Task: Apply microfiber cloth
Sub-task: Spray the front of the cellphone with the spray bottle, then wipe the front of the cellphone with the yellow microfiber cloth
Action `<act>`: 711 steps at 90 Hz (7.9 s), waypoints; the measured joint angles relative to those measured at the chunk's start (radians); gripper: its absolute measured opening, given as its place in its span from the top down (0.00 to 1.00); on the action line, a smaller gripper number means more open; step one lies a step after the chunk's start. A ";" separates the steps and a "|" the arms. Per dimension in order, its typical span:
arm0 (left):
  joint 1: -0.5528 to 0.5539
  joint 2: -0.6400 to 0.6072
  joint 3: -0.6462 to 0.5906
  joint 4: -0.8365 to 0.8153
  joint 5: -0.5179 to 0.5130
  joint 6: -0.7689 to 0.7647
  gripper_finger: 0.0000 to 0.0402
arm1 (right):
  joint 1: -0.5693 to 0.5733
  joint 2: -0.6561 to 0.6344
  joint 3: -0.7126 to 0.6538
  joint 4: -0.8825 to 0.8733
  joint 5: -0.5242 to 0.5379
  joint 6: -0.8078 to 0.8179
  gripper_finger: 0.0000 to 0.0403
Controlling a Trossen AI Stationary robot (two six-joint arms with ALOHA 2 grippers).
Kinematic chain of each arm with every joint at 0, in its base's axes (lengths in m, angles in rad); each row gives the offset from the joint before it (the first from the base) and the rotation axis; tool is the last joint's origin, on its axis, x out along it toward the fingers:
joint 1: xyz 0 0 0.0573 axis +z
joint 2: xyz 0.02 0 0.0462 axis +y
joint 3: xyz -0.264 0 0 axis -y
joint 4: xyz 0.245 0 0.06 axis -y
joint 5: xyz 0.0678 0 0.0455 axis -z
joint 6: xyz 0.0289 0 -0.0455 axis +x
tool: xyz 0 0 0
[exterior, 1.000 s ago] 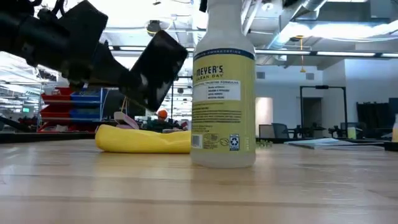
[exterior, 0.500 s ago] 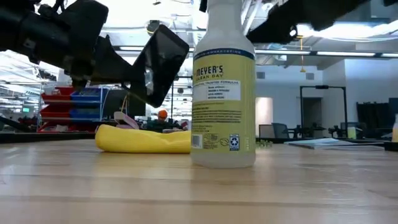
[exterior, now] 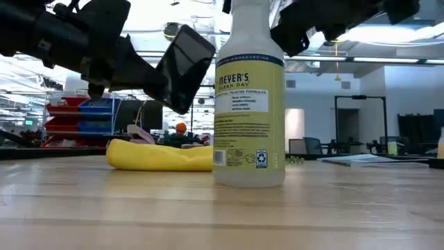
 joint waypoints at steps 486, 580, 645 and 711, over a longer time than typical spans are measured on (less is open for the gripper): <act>0.026 -0.032 -0.081 -0.102 0.001 -0.189 0.97 | 0.060 -0.197 0.095 -0.649 0.306 0.245 0.66; 0.020 -0.032 -0.081 -0.240 0.047 -0.252 0.97 | 0.182 -0.311 0.176 -1.123 0.435 0.421 0.40; 0.014 -0.032 -0.079 -0.420 0.068 -0.342 0.97 | 0.296 -0.055 0.651 -0.891 0.566 0.004 0.49; -0.098 -0.032 -0.080 -0.597 -0.024 -0.527 0.97 | 0.055 0.545 0.649 -0.262 0.221 -0.065 0.49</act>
